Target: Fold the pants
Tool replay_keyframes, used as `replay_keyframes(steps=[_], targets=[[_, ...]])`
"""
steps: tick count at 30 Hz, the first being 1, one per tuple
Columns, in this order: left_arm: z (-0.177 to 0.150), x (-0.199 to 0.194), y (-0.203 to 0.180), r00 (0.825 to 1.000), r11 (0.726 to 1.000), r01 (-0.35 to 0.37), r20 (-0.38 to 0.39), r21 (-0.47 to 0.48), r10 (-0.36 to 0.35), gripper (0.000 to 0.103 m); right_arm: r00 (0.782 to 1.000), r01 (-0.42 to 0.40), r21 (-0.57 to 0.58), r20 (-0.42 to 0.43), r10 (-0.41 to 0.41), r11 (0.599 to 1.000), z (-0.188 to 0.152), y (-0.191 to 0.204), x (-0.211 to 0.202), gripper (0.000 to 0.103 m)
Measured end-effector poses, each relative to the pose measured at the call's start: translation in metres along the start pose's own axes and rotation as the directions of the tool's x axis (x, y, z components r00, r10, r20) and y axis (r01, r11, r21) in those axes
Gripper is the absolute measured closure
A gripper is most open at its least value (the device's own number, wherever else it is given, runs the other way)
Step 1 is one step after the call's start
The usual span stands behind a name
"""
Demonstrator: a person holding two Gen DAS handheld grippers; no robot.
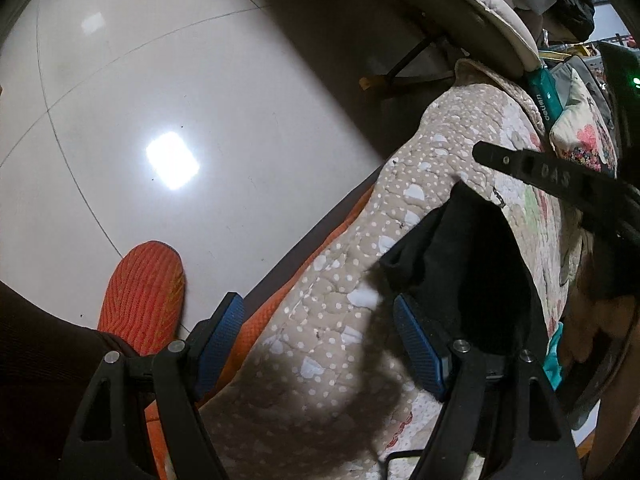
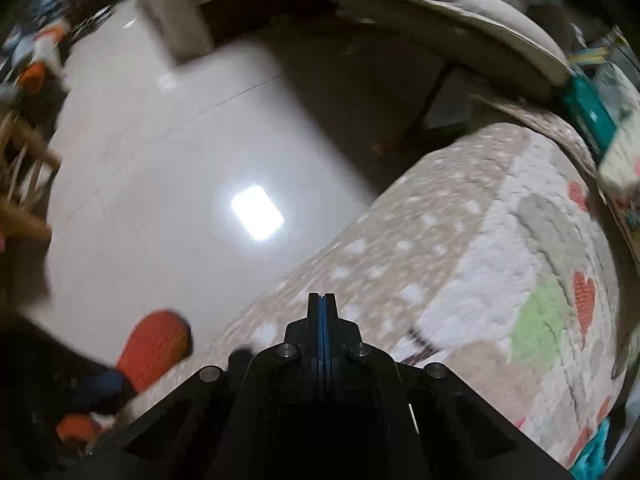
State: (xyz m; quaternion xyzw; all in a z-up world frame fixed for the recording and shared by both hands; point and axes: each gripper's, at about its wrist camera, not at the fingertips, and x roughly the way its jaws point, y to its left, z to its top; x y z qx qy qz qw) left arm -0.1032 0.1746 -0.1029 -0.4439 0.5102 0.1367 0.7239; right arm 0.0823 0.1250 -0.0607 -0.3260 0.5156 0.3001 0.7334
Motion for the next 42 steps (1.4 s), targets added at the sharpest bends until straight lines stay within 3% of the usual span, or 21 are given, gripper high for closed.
replay_keyframes(steps=[5, 6, 7, 9, 10, 16, 23, 24, 25, 27, 29, 36, 42], targets=[[0.002, -0.006, -0.002, 0.999, 1.000, 0.007, 0.042, 0.012, -0.007, 0.026, 0.997, -0.079, 0.120, -0.007, 0.081, 0.990, 0.004, -0.028, -0.006, 0.097], [0.002, -0.007, -0.003, 0.999, 1.000, 0.013, 0.051, 0.014, -0.013, 0.026, 0.995, -0.099, 0.125, -0.013, 0.101, 0.987, 0.001, -0.030, -0.009, 0.086], [0.002, -0.008, -0.005, 0.998, 1.000, 0.021, 0.061, 0.020, -0.022, 0.026, 0.993, -0.118, 0.120, -0.015, 0.120, 0.986, -0.003, -0.032, -0.014, 0.065], [0.002, -0.008, -0.011, 0.996, 0.999, 0.030, 0.082, 0.041, -0.033, 0.026, 0.989, -0.145, 0.088, -0.008, 0.147, 0.985, -0.011, -0.029, -0.023, 0.042], [0.003, -0.007, -0.015, 0.995, 0.998, 0.035, 0.091, 0.054, -0.040, 0.026, 0.988, -0.154, 0.062, -0.007, 0.155, 0.986, -0.014, -0.026, -0.026, 0.041], [0.007, 0.009, -0.028, 0.990, 0.994, 0.074, 0.113, 0.075, -0.082, 0.026, 0.985, -0.164, -0.017, -0.062, 0.163, 0.986, -0.023, -0.009, -0.016, 0.041], [0.008, 0.025, -0.024, 0.987, 0.990, 0.138, 0.075, 0.013, -0.139, 0.024, 0.987, -0.121, -0.090, -0.115, 0.110, 0.989, -0.034, 0.014, 0.008, 0.042], [0.009, 0.027, -0.025, 0.987, 0.988, 0.155, 0.049, 0.015, -0.155, 0.037, 0.990, -0.100, -0.102, -0.106, 0.089, 0.990, -0.035, 0.018, 0.008, 0.054], [0.009, 0.027, -0.026, 0.983, 0.983, 0.179, 0.036, 0.027, -0.180, 0.049, 0.992, -0.077, -0.112, -0.105, 0.065, 0.991, -0.036, 0.020, 0.009, 0.073], [0.010, 0.019, -0.039, 0.971, 0.967, 0.237, 0.010, 0.098, -0.239, 0.096, 0.994, -0.068, -0.106, -0.097, 0.058, 0.992, -0.036, 0.023, 0.007, 0.082], [0.008, 0.010, -0.047, 0.969, 0.957, 0.244, 0.013, 0.156, -0.249, 0.099, 0.996, -0.060, -0.101, -0.075, 0.052, 0.993, -0.037, 0.025, 0.000, 0.086], [-0.001, -0.004, -0.064, 0.923, 0.912, 0.385, -0.055, 0.144, -0.381, 0.099, 0.996, -0.081, -0.021, 0.036, 0.082, 0.997, -0.051, 0.001, -0.045, 0.090], [-0.027, -0.012, -0.112, 0.904, 0.875, 0.427, -0.115, 0.229, -0.411, 0.099, 0.988, -0.091, 0.091, 0.130, 0.079, 0.992, -0.080, -0.048, -0.091, 0.090]])
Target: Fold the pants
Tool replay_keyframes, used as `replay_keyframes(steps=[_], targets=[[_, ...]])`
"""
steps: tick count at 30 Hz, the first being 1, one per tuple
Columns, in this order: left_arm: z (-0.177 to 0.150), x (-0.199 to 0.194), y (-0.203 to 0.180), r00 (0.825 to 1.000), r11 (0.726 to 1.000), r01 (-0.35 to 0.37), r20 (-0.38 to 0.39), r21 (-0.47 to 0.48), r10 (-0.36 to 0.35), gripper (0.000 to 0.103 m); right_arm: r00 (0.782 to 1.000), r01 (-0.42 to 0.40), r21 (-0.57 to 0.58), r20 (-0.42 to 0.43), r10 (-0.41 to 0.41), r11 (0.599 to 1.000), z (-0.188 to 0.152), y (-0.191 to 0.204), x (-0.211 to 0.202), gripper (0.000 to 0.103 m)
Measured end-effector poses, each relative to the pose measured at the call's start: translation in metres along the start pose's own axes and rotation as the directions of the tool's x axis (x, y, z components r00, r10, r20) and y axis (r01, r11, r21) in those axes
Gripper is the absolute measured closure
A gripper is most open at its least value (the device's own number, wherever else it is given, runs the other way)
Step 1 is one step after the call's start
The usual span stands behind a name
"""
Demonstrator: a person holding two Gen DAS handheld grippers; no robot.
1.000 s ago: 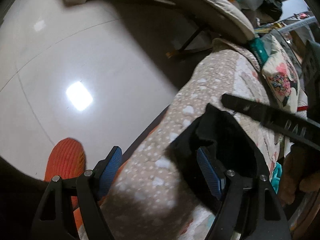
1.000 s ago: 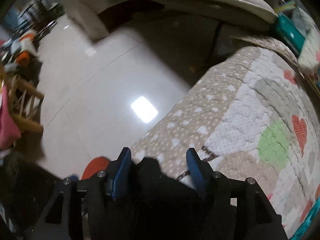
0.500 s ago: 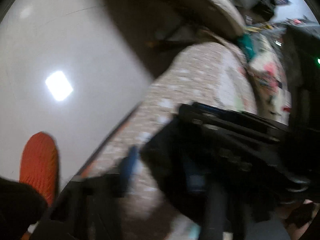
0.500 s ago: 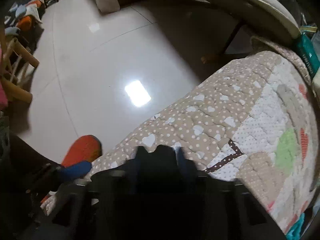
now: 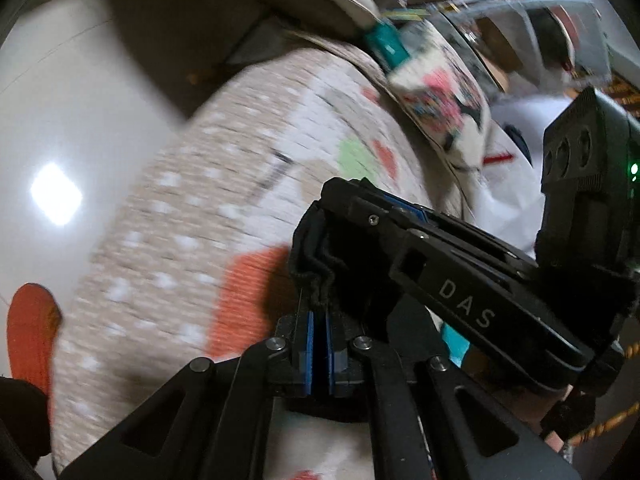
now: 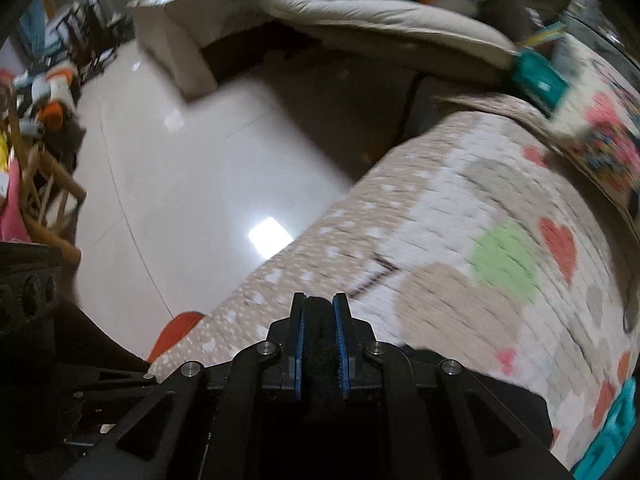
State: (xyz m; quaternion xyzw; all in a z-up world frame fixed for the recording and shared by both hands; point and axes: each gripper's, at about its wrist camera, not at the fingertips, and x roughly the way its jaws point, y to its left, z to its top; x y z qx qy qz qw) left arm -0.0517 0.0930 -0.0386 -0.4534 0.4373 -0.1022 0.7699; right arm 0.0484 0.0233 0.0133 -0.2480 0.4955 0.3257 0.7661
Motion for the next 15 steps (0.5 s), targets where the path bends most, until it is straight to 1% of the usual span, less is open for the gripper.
replay_keyframes(steps=[2, 5, 8, 10, 12, 13, 14, 15], targets=[[-0.007, 0.013, -0.022, 0.999, 0.999, 0.012, -0.034, 0.038, -0.011, 0.099, 1.000, 0.006, 0.061, 0.026, -0.008, 0.998, -0.015, -0.026, -0.015, 0.090], [-0.024, 0.037, -0.057, 0.997, 0.991, 0.014, -0.081, 0.130, -0.004, 0.099, 0.998, 0.011, 0.160, 0.053, -0.020, 0.987, -0.045, -0.064, -0.032, 0.090], [-0.049, 0.065, -0.087, 0.990, 0.975, 0.006, -0.135, 0.223, 0.025, 0.099, 0.997, 0.016, 0.275, 0.062, -0.035, 0.961, -0.086, -0.106, -0.044, 0.089], [-0.067, 0.081, -0.103, 0.983, 0.960, 0.007, -0.178, 0.280, 0.044, 0.099, 0.997, 0.044, 0.347, 0.050, -0.066, 0.937, -0.117, -0.133, -0.046, 0.087], [-0.081, 0.088, -0.114, 0.974, 0.948, 0.028, -0.220, 0.317, 0.045, 0.097, 0.992, 0.104, 0.418, 0.022, -0.125, 0.902, -0.145, -0.159, -0.048, 0.086], [-0.088, 0.089, -0.118, 0.969, 0.942, 0.042, -0.244, 0.333, 0.043, 0.096, 0.982, 0.171, 0.458, -0.008, -0.189, 0.872, -0.159, -0.172, -0.050, 0.082], [-0.092, 0.089, -0.120, 0.965, 0.938, 0.050, -0.259, 0.344, 0.043, 0.091, 0.967, 0.241, 0.494, -0.050, -0.250, 0.835, -0.172, -0.185, -0.051, 0.081], [-0.093, 0.087, -0.121, 0.962, 0.935, 0.060, -0.271, 0.351, 0.040, 0.089, 0.956, 0.284, 0.521, -0.086, -0.282, 0.805, -0.181, -0.195, -0.052, 0.077]])
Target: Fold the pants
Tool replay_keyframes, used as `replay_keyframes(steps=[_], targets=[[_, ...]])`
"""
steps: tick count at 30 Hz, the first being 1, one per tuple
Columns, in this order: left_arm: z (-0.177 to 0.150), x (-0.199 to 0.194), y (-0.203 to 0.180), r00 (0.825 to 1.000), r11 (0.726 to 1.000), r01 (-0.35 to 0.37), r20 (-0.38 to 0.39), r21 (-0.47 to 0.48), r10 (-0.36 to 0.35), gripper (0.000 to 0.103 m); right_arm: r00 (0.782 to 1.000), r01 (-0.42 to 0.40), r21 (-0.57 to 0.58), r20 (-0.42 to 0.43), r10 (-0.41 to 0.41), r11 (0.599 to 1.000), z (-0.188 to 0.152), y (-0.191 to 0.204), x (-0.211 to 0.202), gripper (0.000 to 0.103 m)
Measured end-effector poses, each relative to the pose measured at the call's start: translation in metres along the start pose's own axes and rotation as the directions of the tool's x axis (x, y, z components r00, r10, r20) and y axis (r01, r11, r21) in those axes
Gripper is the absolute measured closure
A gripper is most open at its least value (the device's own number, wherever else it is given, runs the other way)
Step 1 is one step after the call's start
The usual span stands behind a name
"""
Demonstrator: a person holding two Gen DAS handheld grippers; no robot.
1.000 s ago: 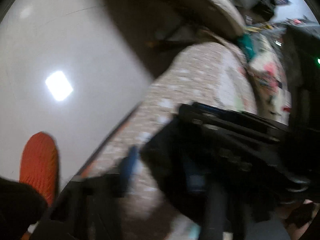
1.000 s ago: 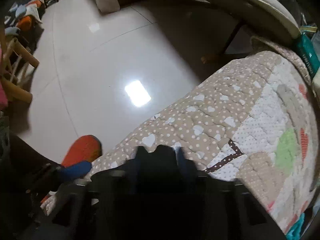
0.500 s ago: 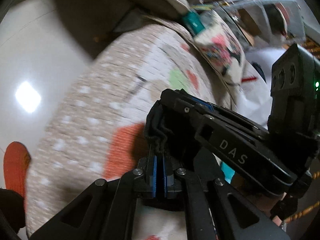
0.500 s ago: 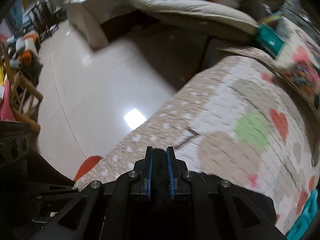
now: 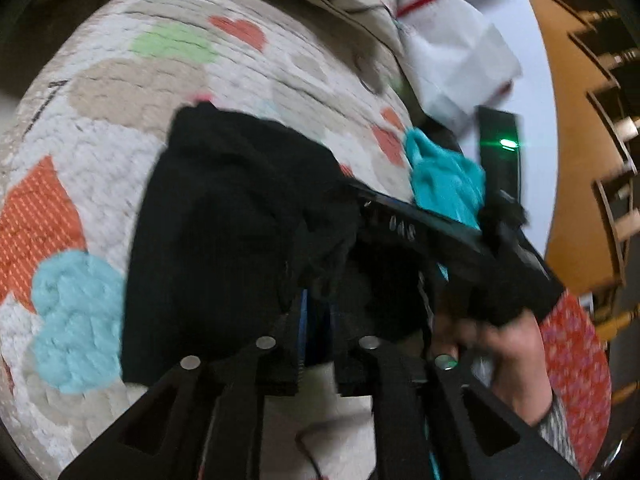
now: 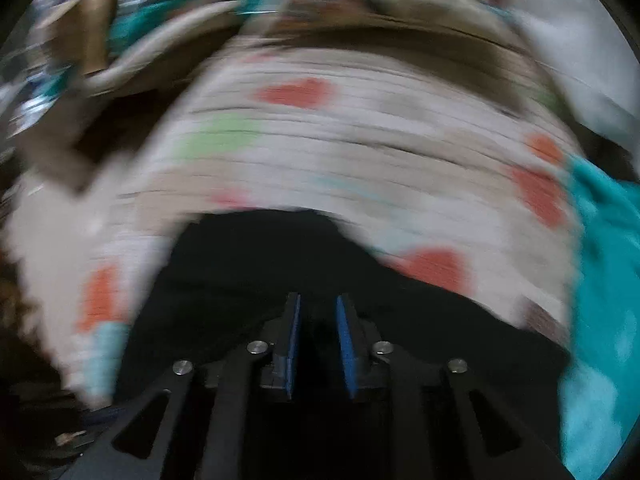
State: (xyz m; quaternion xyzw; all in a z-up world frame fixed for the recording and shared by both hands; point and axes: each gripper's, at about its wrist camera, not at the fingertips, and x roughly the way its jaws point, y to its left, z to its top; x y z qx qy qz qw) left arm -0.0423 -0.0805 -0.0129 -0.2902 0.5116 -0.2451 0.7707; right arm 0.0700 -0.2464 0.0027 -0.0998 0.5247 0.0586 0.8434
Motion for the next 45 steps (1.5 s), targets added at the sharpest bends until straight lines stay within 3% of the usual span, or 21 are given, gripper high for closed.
replay_keyframes(steps=[3, 5, 6, 8, 11, 12, 14, 16, 17, 21, 25, 26, 27, 28, 29, 30, 32, 33, 34, 39, 45], targets=[[-0.005, -0.016, 0.011, 1.000, 1.000, -0.003, 0.017, -0.017, 0.004, 0.078, 0.996, 0.083, 0.146, 0.003, -0.084, 0.986, -0.003, -0.037, -0.010, 0.070], [-0.004, -0.028, 0.026, 0.999, 0.997, -0.021, 0.048, -0.068, 0.024, 0.076, 0.997, 0.015, 0.193, 0.078, -0.030, 0.981, -0.004, -0.042, -0.030, 0.070], [-0.003, -0.033, 0.037, 0.997, 0.994, -0.028, 0.064, -0.103, 0.035, 0.075, 0.993, -0.036, 0.187, 0.115, 0.015, 0.982, -0.003, -0.038, -0.038, 0.070], [0.001, -0.041, 0.056, 0.993, 0.984, -0.052, 0.092, -0.171, 0.069, 0.075, 0.966, -0.214, 0.127, 0.176, 0.191, 0.968, -0.003, -0.019, -0.052, 0.070], [0.003, -0.046, 0.069, 0.988, 0.975, -0.080, 0.113, -0.206, 0.105, 0.075, 0.893, -0.442, 0.072, 0.132, 0.430, 0.894, -0.007, 0.012, -0.049, 0.070], [0.004, -0.043, 0.069, 0.987, 0.976, -0.089, 0.113, -0.201, 0.113, 0.075, 0.889, -0.454, 0.069, 0.104, 0.446, 0.888, -0.010, 0.019, -0.044, 0.070], [0.008, -0.031, 0.066, 0.987, 0.978, -0.097, 0.106, -0.186, 0.118, 0.073, 0.919, -0.394, 0.074, 0.007, 0.394, 0.916, -0.014, 0.029, -0.024, 0.070], [0.010, -0.020, 0.064, 0.988, 0.980, -0.098, 0.099, -0.171, 0.116, 0.068, 0.978, -0.177, 0.067, -0.100, 0.184, 0.982, -0.020, 0.030, -0.003, 0.070], [0.010, -0.016, 0.064, 0.989, 0.981, -0.094, 0.097, -0.169, 0.111, 0.063, 0.987, -0.123, 0.059, -0.101, 0.129, 0.991, -0.021, 0.028, -0.002, 0.071], [0.007, -0.004, 0.063, 0.991, 0.987, -0.064, 0.106, -0.145, 0.080, 0.049, 0.988, -0.153, -0.004, -0.036, 0.152, 0.988, -0.004, 0.045, -0.018, 0.068], [0.000, 0.000, 0.049, 0.989, 0.995, -0.097, 0.105, -0.027, 0.100, 0.045, 0.980, -0.198, -0.123, -0.004, 0.199, 0.973, 0.027, 0.095, -0.017, 0.031], [-0.001, 0.001, 0.047, 0.989, 0.993, -0.114, 0.095, -0.005, 0.114, 0.062, 0.981, -0.193, -0.155, -0.007, 0.194, 0.969, 0.037, 0.107, -0.010, 0.030], [-0.001, 0.004, 0.046, 0.985, 0.987, -0.160, 0.077, 0.026, 0.157, 0.088, 0.985, -0.172, -0.194, -0.021, 0.171, 0.966, 0.044, 0.121, 0.000, 0.026], [-0.001, 0.006, 0.048, 0.982, 0.983, -0.178, 0.065, 0.038, 0.176, 0.091, 0.990, -0.141, -0.235, -0.058, 0.131, 0.962, 0.049, 0.135, 0.016, 0.026], [-0.001, 0.007, 0.051, 0.983, 0.984, -0.175, 0.057, 0.040, 0.173, 0.092, 0.990, -0.107, -0.257, -0.116, 0.079, 0.961, 0.052, 0.144, 0.034, 0.026], [0.000, 0.006, 0.053, 0.984, 0.984, -0.173, 0.052, 0.035, 0.171, 0.093, 0.983, -0.086, -0.257, -0.177, 0.041, 0.963, 0.052, 0.150, 0.050, 0.043], [0.002, 0.005, 0.053, 0.984, 0.984, -0.173, 0.041, 0.029, 0.172, 0.094, 0.981, -0.112, -0.183, -0.176, 0.079, 0.977, 0.056, 0.150, 0.050, 0.059], [0.003, 0.005, 0.053, 0.984, 0.984, -0.177, 0.039, 0.028, 0.176, 0.094, 0.980, -0.128, -0.168, -0.171, 0.099, 0.977, 0.059, 0.150, 0.047, 0.083], [0.004, 0.004, 0.052, 0.983, 0.983, -0.183, 0.036, 0.027, 0.182, 0.094, 0.978, -0.140, -0.143, -0.176, 0.114, 0.980, 0.061, 0.149, 0.045, 0.088], [0.013, -0.011, 0.062, 0.982, 0.982, -0.187, 0.027, -0.009, 0.187, 0.095, 0.972, -0.174, -0.096, -0.177, 0.155, 0.980, 0.067, 0.157, 0.043, 0.092], [0.027, -0.046, 0.097, 0.967, 0.963, -0.239, 0.058, -0.126, 0.247, 0.095, 0.959, -0.251, -0.120, -0.166, 0.230, 0.960, 0.084, 0.205, 0.042, 0.093]])
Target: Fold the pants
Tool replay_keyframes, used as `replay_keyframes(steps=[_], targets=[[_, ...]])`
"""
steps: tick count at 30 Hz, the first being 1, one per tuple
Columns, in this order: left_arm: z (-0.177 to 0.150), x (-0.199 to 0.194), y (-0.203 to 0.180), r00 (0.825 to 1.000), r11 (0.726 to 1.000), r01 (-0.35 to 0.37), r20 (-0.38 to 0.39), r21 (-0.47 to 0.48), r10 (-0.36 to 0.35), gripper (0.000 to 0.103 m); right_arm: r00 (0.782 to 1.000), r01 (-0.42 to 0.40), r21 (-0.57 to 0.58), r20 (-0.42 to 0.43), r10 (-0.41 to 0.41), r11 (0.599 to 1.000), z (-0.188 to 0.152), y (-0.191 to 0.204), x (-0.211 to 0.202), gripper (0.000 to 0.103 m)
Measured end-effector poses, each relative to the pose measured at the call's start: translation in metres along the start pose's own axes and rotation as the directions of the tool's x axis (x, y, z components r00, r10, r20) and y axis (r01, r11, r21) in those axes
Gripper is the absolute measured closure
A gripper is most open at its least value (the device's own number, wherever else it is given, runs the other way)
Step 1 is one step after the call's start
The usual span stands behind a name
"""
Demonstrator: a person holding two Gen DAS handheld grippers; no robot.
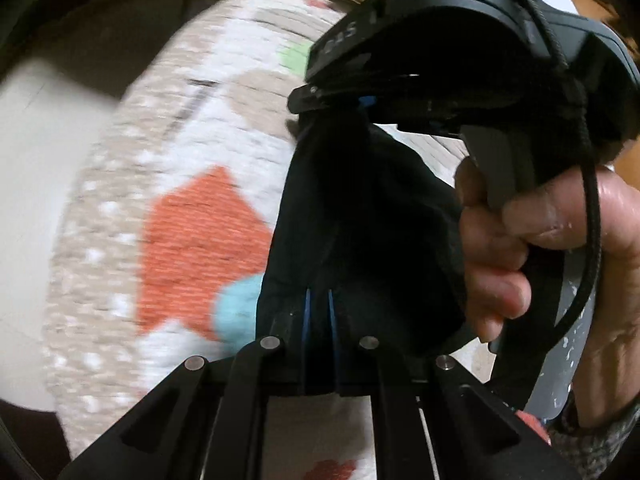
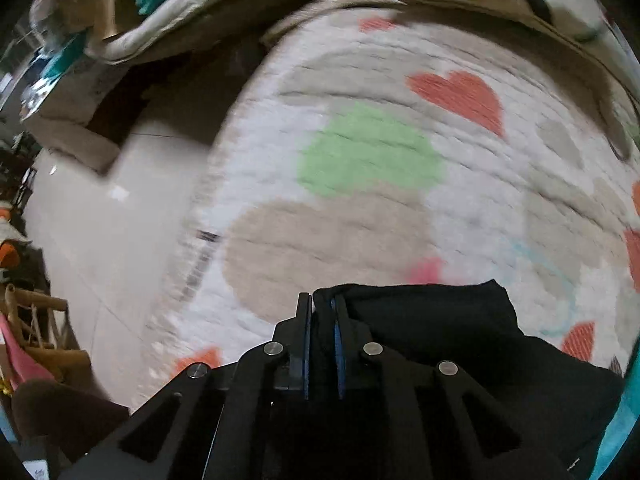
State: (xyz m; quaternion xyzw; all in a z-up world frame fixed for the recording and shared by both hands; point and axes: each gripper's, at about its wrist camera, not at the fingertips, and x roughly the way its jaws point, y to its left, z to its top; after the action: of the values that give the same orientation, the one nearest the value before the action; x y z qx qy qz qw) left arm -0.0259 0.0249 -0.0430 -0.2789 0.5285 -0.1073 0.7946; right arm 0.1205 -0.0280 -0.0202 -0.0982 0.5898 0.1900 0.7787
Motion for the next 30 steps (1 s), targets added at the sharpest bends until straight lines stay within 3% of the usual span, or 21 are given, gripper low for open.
replay_keyframes(steps=[2, 3, 6, 8, 10, 12, 15, 17, 19, 23, 25, 27, 30], targets=[[0.005, -0.008, 0.010, 0.999, 0.999, -0.037, 0.024, -0.022, 0.038, 0.094, 1.000, -0.026, -0.010, 0.014, 0.027, 1.000, 0.011, 0.016, 0.004, 0.093], [0.007, -0.010, 0.015, 0.999, 0.998, -0.037, 0.028, -0.041, 0.038, 0.093, 0.999, -0.046, -0.011, 0.018, 0.046, 0.999, 0.014, 0.022, 0.006, 0.087], [0.009, -0.020, 0.031, 0.999, 0.994, 0.019, 0.046, -0.112, -0.014, 0.089, 0.994, -0.097, -0.030, 0.036, 0.098, 0.995, 0.020, 0.017, -0.009, 0.073], [0.012, -0.030, 0.039, 0.997, 0.991, 0.026, 0.078, -0.134, -0.016, 0.086, 0.988, -0.107, -0.008, 0.110, 0.107, 0.994, 0.016, -0.005, -0.041, 0.062], [0.016, -0.040, 0.043, 0.992, 0.988, 0.027, 0.125, -0.151, -0.008, 0.081, 0.978, -0.071, 0.076, 0.201, 0.054, 0.995, 0.000, -0.043, -0.078, 0.051], [0.020, -0.045, 0.044, 0.986, 0.986, 0.030, 0.168, -0.166, -0.002, 0.071, 0.967, 0.001, 0.135, 0.253, -0.035, 0.991, -0.020, -0.080, -0.108, 0.051], [0.027, -0.044, 0.041, 0.982, 0.985, 0.012, 0.189, -0.173, 0.021, 0.066, 0.948, 0.084, 0.221, 0.284, -0.147, 0.972, -0.064, -0.122, -0.134, 0.051], [0.023, -0.035, 0.032, 0.983, 0.988, 0.010, 0.180, -0.156, 0.019, 0.066, 0.953, 0.022, 0.271, 0.285, -0.102, 0.962, -0.095, -0.137, -0.137, 0.055], [0.021, -0.029, 0.016, 0.983, 0.995, -0.017, 0.180, -0.095, 0.035, 0.065, 0.954, -0.035, 0.271, 0.295, -0.048, 0.962, -0.118, -0.132, -0.131, 0.067], [0.005, -0.023, 0.006, 0.981, 0.995, -0.095, 0.175, 0.031, 0.088, 0.060, 0.936, -0.238, 0.283, 0.323, 0.141, 0.929, -0.139, -0.113, -0.097, 0.068], [0.002, -0.012, 0.009, 0.977, 0.986, -0.162, 0.150, 0.050, 0.153, 0.059, 0.937, -0.274, 0.296, 0.295, 0.185, 0.915, -0.143, -0.101, -0.075, 0.068], [0.002, -0.004, 0.015, 0.975, 0.980, -0.192, 0.123, 0.047, 0.185, 0.048, 0.959, -0.213, 0.309, 0.250, 0.137, 0.927, -0.146, -0.096, -0.061, 0.068], [0.002, -0.004, 0.021, 0.975, 0.982, -0.188, 0.123, 0.033, 0.183, 0.045, 0.983, -0.025, 0.345, 0.177, -0.039, 0.938, -0.165, -0.104, -0.051, 0.070]])
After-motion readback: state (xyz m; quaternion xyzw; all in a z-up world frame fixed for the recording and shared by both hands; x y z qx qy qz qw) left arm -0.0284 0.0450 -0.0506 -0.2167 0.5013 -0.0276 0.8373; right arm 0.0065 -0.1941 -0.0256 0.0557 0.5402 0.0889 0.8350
